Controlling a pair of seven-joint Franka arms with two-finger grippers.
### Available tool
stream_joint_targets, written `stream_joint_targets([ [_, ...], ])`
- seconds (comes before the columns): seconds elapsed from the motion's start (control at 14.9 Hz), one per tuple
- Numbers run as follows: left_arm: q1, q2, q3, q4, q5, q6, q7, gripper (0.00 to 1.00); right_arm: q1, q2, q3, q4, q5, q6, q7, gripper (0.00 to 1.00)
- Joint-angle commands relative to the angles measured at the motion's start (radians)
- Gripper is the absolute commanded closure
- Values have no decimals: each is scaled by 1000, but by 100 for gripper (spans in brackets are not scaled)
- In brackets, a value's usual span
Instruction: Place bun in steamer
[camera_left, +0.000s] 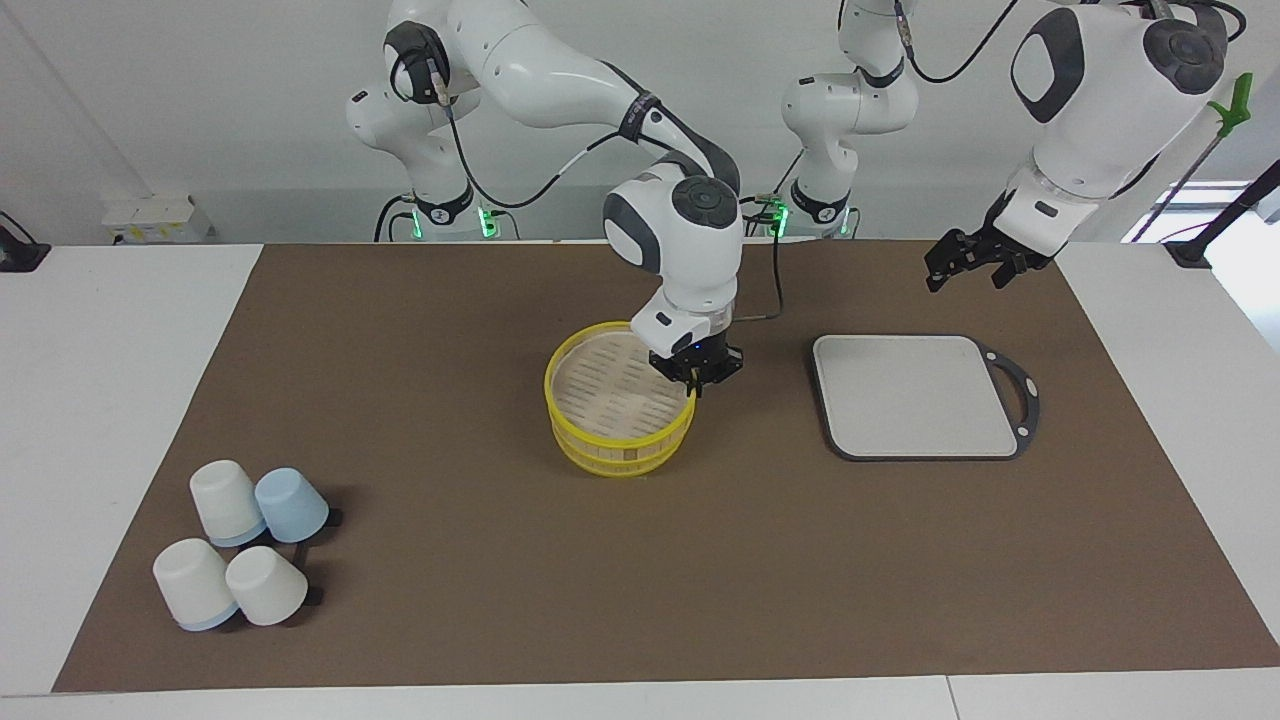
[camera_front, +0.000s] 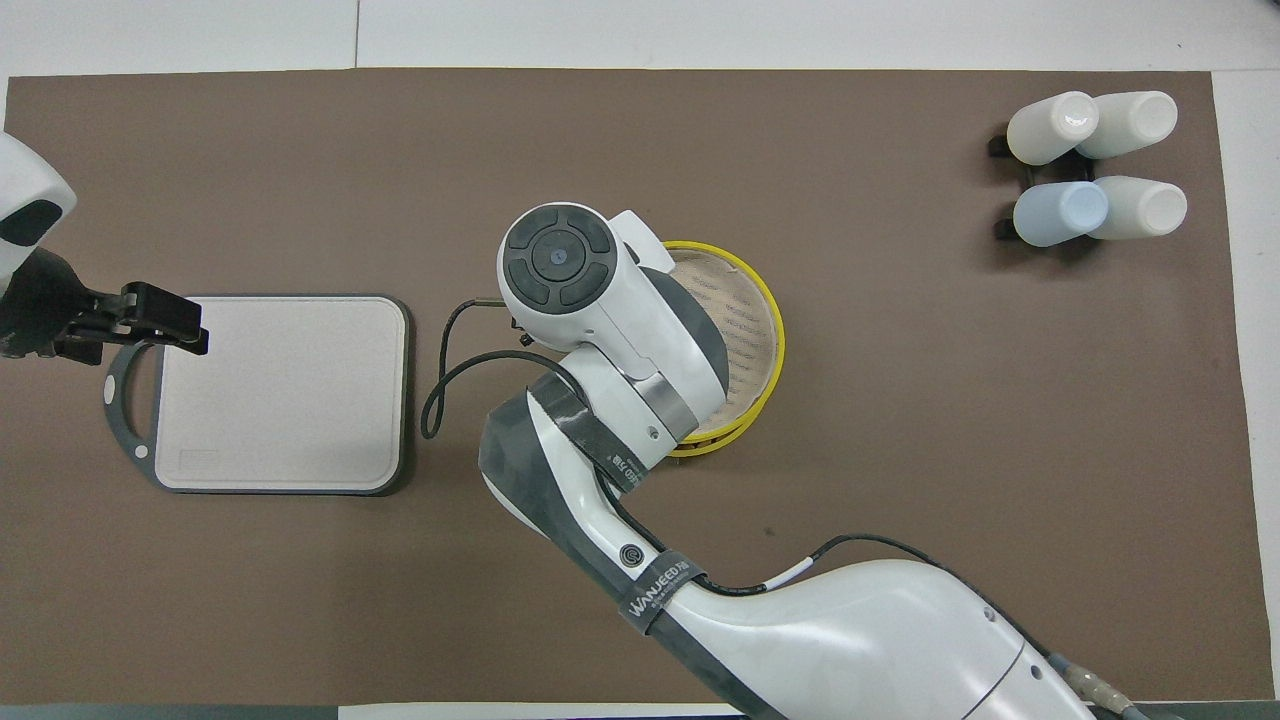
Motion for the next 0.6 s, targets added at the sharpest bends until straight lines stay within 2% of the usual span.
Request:
stream_joint_targets([
  [0.0, 6, -9, -5, -20, 20, 52, 16, 0, 2, -24, 4, -21, -13, -8, 43, 100],
  [0.54, 1, -6, -3, -20, 48, 87, 20, 0, 2, -45, 7, -57, -13, -6, 41, 100],
])
